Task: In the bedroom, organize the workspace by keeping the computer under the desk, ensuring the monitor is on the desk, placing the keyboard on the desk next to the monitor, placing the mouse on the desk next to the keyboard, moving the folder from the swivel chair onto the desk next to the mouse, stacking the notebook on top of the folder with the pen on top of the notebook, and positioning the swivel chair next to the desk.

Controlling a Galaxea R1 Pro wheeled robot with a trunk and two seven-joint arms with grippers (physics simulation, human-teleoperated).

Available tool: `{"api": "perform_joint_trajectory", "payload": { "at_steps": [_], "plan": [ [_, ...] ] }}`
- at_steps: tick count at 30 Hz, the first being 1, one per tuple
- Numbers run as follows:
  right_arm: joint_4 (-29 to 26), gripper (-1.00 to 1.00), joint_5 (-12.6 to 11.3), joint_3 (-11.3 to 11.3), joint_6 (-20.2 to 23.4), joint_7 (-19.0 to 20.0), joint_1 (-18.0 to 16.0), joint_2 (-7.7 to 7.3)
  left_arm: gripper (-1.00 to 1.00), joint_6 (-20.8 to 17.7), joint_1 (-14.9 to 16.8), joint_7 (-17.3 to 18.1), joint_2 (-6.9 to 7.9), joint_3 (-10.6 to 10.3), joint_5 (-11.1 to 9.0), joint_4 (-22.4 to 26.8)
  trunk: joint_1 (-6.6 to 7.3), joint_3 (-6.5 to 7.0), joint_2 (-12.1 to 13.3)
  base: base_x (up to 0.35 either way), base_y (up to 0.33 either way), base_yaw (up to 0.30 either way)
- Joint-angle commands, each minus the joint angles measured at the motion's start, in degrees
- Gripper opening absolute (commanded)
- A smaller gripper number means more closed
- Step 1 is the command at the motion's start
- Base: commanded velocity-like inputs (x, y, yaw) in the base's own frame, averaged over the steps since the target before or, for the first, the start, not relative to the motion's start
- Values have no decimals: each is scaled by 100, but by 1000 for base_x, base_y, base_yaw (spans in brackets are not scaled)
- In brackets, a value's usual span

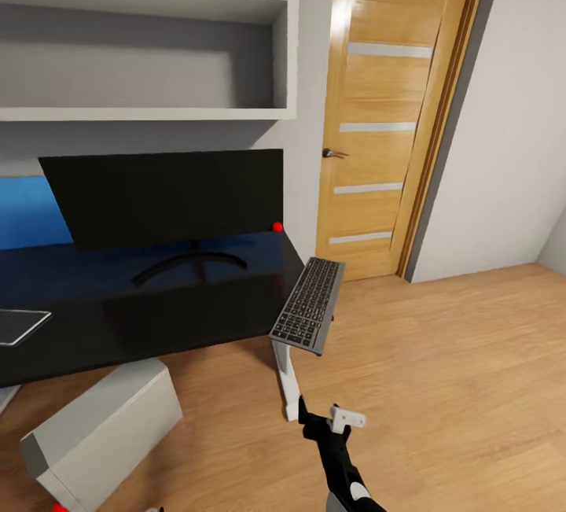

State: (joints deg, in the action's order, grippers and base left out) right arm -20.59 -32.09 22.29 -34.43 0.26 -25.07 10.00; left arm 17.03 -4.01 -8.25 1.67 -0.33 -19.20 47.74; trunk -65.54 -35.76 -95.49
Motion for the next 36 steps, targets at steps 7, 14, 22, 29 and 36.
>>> {"api": "perform_joint_trajectory", "payload": {
  "at_steps": [7, 14, 22, 29, 36],
  "plan": [
    [3, 100, -51, 130, -49, 551, -7, 0, 100, 10, -3, -19, 0, -11, -31, 0, 0, -4, -3, 0, 0, 23],
    [-6, 100, -51, 124, -32, 1516, -7, 0, 100, 10, -3, -19, -2, -19, -25, -1, -22, -22, -43, 0, 0, 0],
    [-4, 100, -67, 124, -49, 1554, -5, 0, 100, 10, -3, -19, 0, -19, -22, -1, -198, -166, -363, 0, 0, 0],
    [-3, 100, -57, 125, -56, 1573, 20, 0, 100, 10, -3, -19, 0, -19, -22, -1, -351, -292, -644, 0, 0, 0],
    [-285, 100, -75, 185, -51, 1679, 81, 0, 100, 5, -3, -19, -1, -23, -22, -1, -505, -417, -925, 0, 0, 0]
  ]
}}
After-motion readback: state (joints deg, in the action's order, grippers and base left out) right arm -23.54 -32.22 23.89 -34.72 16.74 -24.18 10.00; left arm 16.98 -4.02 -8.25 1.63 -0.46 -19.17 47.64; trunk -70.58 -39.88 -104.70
